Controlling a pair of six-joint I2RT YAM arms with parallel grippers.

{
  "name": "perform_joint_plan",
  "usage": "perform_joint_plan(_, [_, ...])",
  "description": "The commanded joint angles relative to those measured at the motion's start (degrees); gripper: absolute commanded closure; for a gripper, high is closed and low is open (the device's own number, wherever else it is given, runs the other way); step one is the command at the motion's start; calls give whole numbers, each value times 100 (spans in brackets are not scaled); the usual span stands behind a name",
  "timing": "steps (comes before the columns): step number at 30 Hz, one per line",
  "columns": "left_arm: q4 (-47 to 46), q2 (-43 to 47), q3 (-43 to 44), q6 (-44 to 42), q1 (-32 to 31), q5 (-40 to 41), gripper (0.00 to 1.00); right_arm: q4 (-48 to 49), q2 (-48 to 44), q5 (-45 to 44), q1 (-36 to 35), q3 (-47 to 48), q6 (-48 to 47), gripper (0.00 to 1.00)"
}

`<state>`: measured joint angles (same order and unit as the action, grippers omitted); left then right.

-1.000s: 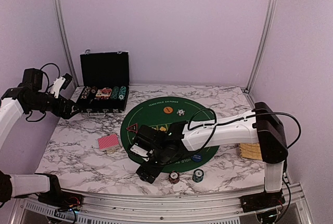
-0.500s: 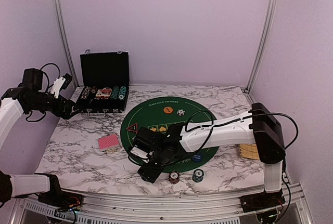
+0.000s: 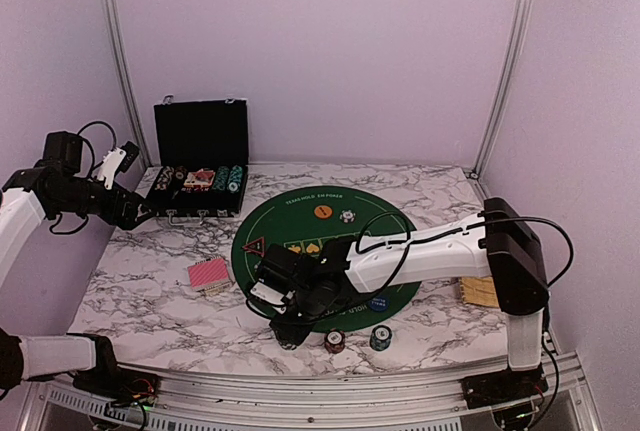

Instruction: Distribute texas hold em gaming equipment

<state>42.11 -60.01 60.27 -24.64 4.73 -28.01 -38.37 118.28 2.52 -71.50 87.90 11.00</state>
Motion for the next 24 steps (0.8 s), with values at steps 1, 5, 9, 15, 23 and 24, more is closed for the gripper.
perform_joint_plan(1, [183,87,196,-47,19,-38,1,-109,-53,52,-3,133,42,72])
perform_joint_plan(5, [184,100,204,-58,27,-27,1,-147,-91,70,-4,160,53,80])
perform_joint_plan(9, [192,112,213,-58,21,-34,1,-208,-200,99,-3,225,97,86])
perform_joint_plan(15, [198,121,230,-59,19,-41,1,-331,-499,90,66,384,159,88])
perform_joint_plan(23, [205,137,248,-84,20,-35,1,-347,-1045,40,560,77,275,90])
perform_joint_plan(24, [205,138,248,-87,23,-31,1,-353,-1144,-7,676,-13,290,90])
